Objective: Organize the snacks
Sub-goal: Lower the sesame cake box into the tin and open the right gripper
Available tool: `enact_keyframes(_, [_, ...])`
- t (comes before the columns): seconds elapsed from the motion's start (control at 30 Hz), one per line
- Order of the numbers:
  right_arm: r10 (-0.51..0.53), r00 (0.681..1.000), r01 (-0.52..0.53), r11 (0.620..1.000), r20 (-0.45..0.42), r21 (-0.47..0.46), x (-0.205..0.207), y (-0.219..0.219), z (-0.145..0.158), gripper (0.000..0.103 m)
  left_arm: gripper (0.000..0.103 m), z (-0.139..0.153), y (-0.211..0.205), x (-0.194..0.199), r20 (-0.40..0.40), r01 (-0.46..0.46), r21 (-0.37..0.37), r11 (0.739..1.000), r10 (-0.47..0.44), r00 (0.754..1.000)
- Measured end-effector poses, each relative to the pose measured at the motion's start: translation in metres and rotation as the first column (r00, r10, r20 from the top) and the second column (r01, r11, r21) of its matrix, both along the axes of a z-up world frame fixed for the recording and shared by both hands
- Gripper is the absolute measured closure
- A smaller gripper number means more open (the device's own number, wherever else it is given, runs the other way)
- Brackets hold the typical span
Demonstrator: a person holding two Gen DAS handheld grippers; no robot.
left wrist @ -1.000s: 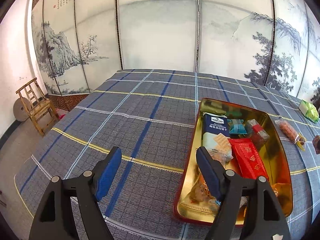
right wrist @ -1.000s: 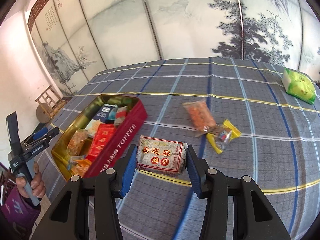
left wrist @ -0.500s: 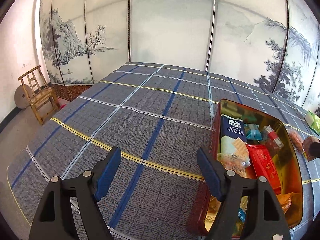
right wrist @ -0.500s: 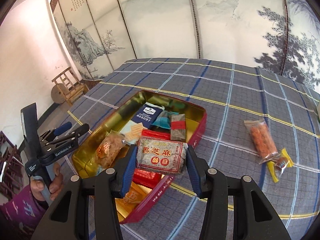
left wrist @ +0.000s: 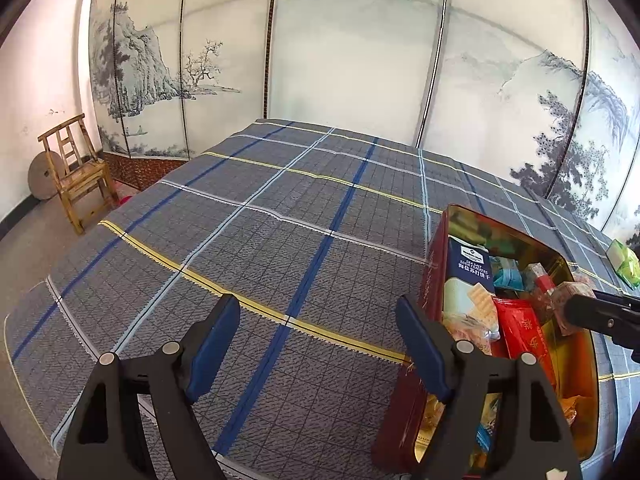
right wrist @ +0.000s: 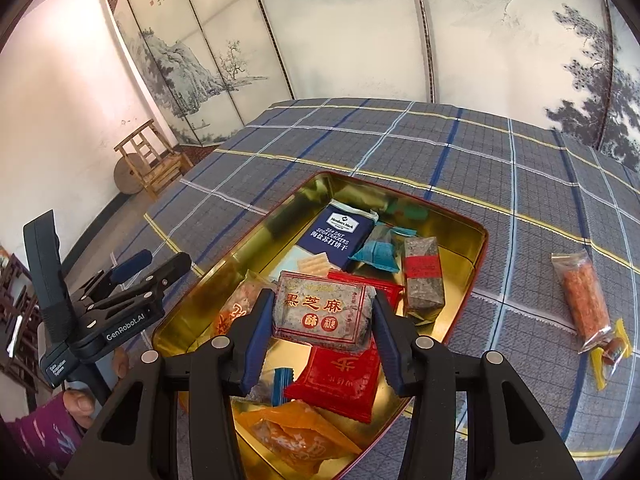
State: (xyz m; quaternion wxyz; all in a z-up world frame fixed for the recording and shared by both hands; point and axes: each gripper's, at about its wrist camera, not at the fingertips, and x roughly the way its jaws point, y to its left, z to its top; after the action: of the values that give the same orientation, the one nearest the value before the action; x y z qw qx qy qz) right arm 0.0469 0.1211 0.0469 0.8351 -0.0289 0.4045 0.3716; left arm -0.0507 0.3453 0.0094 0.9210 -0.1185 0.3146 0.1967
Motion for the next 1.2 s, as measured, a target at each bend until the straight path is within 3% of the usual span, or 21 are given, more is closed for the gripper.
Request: enact_keyframes(1.2, [0.026, 1.0, -0.027, 0.999, -0.017, -0.039, 0.01, 0.04, -0.012, 0.054, 0.014, 0.002, 0.002, -0.002, 0.022, -0.022, -0.02, 1.0, 0.022, 1.0])
